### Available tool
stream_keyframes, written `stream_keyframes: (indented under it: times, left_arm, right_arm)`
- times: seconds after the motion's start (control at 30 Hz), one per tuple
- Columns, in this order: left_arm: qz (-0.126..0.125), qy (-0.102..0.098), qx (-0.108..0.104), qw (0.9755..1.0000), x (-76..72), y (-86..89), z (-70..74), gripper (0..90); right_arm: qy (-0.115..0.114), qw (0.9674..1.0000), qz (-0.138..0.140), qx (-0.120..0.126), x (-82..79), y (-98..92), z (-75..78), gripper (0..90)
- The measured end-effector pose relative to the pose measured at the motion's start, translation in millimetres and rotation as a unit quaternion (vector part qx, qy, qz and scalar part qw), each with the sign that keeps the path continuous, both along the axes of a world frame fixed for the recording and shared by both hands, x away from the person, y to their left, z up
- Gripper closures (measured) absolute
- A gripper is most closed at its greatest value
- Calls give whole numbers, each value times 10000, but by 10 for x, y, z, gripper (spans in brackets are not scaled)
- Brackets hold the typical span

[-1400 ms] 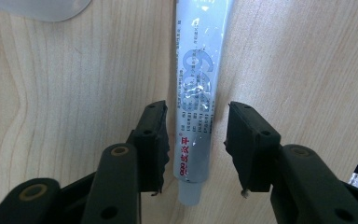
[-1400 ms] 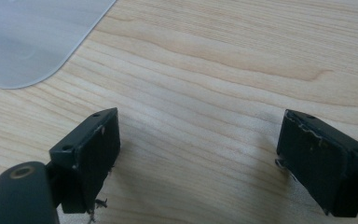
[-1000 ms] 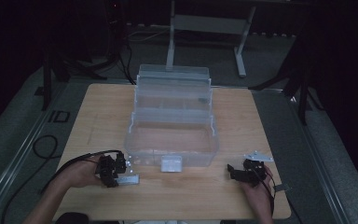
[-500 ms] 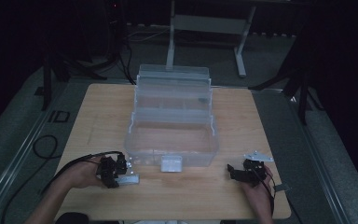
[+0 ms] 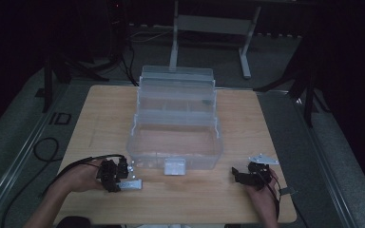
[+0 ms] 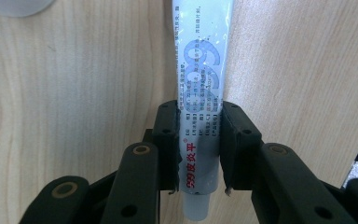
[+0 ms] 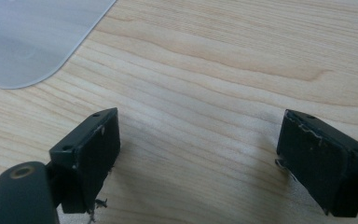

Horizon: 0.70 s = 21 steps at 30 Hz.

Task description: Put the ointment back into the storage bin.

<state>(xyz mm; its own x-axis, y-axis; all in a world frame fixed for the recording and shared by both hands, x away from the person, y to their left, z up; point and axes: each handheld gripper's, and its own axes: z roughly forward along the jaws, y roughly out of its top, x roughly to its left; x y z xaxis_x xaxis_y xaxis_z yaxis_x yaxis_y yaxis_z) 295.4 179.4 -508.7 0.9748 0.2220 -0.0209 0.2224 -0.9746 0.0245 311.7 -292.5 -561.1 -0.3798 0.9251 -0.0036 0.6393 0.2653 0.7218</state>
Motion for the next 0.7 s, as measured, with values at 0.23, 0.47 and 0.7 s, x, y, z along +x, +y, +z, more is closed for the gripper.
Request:
stream_keyframes:
  times: [0.23, 0.47, 0.7]
  left_arm:
    - [-29, -90, -35, 9999, -13, 14, 128, 707]
    - [-92, -134, -43, 9999, -20, 24, 238, 707]
    - [-41, -218, -93, 9997, -21, 61, 309, 707]
  right_arm:
    - [0, 10000, -1, 0, 0, 0, 0, 130]
    - [-3, 10000, 2, -1, 0, 0, 0, 130]
    - [-3, 10000, 3, -1, 1, 0, 0, 130]
